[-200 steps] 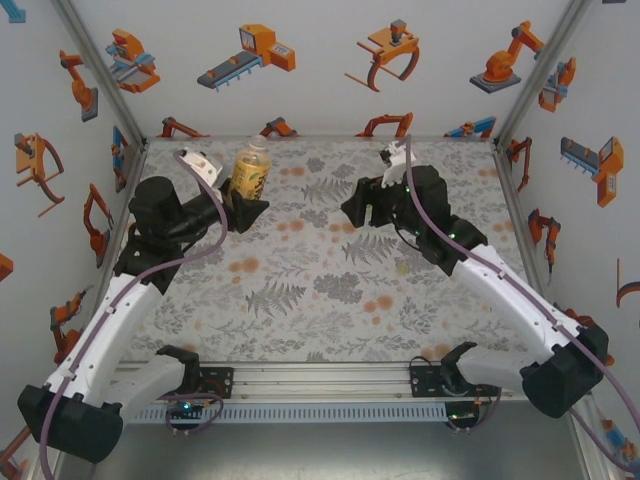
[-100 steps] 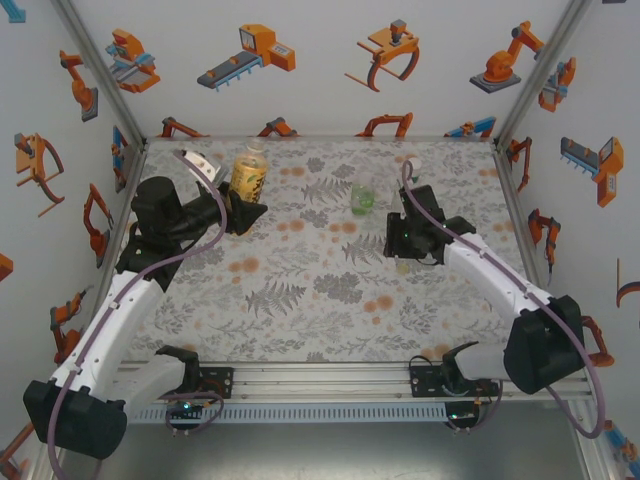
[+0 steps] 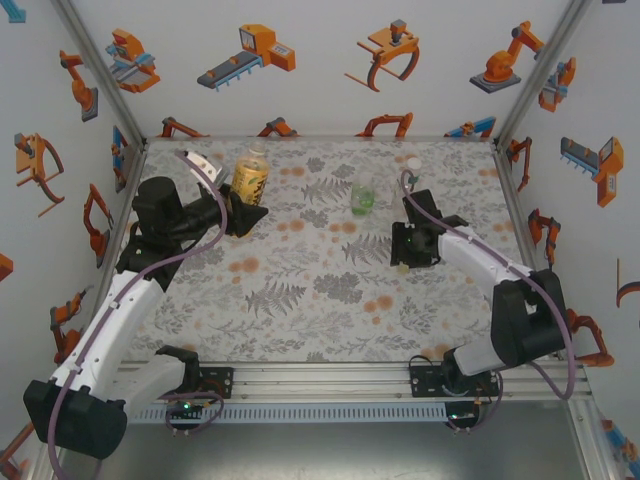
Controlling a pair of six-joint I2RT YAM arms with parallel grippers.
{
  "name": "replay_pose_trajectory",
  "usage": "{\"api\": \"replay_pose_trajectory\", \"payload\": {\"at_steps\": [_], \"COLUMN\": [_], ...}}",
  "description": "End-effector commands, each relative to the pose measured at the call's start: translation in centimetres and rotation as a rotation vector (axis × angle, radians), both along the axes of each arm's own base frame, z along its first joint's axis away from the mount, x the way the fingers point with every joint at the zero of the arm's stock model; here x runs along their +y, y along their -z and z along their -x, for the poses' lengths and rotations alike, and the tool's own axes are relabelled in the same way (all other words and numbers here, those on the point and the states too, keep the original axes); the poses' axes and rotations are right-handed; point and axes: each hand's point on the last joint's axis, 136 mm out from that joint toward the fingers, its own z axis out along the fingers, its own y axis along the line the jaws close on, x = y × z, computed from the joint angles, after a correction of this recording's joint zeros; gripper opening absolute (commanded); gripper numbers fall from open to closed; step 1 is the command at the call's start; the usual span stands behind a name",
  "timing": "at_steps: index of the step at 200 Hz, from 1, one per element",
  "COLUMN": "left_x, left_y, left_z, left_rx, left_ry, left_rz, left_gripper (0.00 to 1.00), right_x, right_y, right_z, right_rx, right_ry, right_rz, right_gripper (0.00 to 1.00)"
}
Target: Screw on the bottle caps
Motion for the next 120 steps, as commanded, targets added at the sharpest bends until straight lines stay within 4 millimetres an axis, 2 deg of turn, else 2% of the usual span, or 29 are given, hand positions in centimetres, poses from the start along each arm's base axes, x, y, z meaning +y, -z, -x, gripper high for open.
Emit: {"api": "replay_pose_trajectory", "payload": {"at_steps": [1,120], "left_x": [0.1,0.3], "left_y": [0.0,0.2], "left_z": [0.1,-0.3], "left_rx": [0.005,0.015], "left_ry": [0.012,0.003], "left_rz": [0.005,0.005], "left_gripper": [0.00,0.00], "right_x": [0.2,-0.2], "right_y": [0.4,2.0], "right_z": [-0.7,-1.3], "right_rx": [-0.006,0.011], "right_ry": [-0.013,-0.009], "right_rz": [-0.021,0.013], "right_gripper": [0.49,0.50]}}
